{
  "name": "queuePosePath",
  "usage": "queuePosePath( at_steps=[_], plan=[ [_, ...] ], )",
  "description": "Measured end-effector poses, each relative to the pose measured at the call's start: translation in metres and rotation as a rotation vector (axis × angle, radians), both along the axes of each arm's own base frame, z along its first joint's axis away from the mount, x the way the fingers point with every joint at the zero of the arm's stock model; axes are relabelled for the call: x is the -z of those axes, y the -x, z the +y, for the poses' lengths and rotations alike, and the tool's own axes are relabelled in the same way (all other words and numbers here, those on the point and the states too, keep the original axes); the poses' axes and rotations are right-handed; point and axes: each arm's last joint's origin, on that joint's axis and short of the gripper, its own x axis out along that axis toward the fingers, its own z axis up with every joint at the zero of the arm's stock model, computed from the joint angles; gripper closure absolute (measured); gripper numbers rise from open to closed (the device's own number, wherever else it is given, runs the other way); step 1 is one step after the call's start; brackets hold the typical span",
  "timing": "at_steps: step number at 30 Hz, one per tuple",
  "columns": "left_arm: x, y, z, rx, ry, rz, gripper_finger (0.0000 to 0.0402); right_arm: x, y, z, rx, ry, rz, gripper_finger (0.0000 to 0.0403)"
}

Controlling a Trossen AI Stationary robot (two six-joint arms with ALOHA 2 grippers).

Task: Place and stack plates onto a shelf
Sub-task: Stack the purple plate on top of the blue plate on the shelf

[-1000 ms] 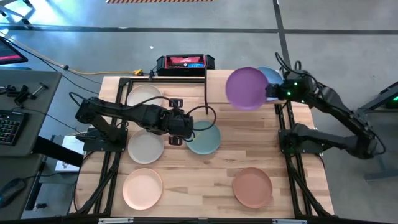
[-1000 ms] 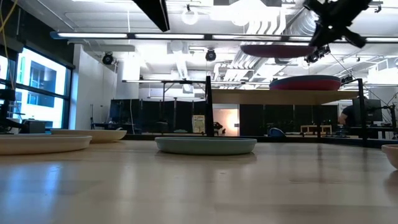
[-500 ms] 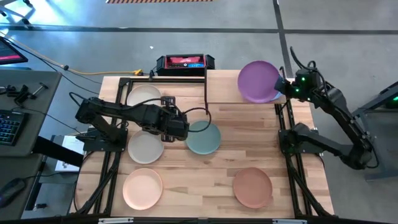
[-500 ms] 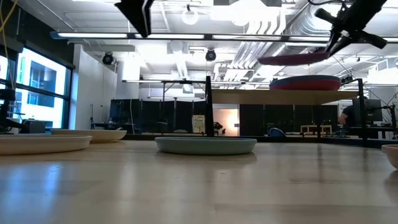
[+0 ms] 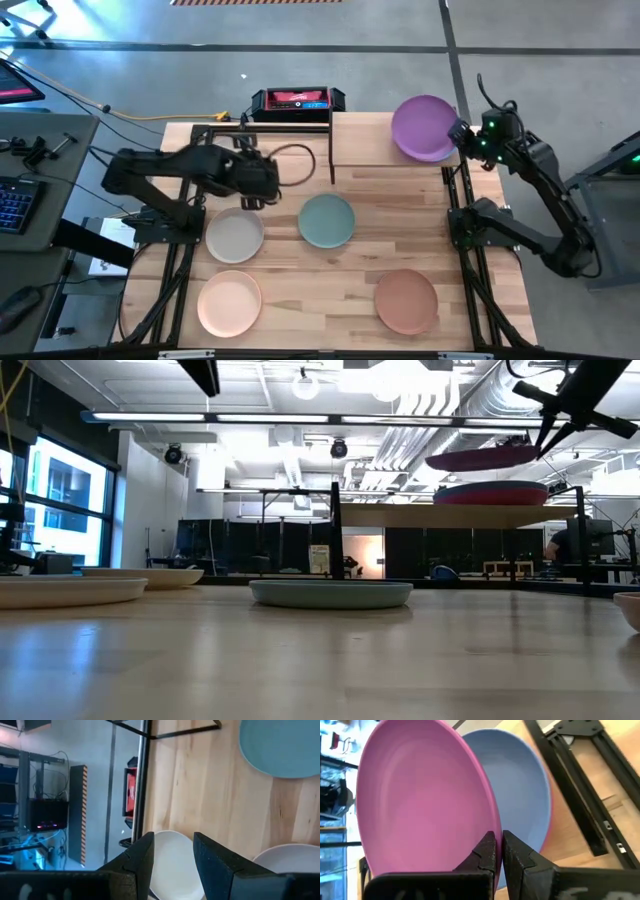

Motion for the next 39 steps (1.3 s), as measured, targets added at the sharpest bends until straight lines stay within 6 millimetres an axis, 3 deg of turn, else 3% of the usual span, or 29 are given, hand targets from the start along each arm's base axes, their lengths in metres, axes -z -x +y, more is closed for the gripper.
queuePosePath(
  at_steps=[12,30,39],
  plan=[
    [-0.025,0.033,0.007,-0.023,0.018,-0.140,0.0275,0.008,-0.004,-0.013,0.038,-0.077,0.055,0.0403],
    [-0.027,0.036,0.008,-0.011,0.014,-0.138,0.0275,0.014,-0.005,-0.019,0.070,-0.111,0.146,0.0401],
    [-0.027,0.036,0.008,-0.011,0.014,-0.138,0.0275,0.014,-0.005,-0.019,0.055,-0.105,0.158,0.0342]
  ],
)
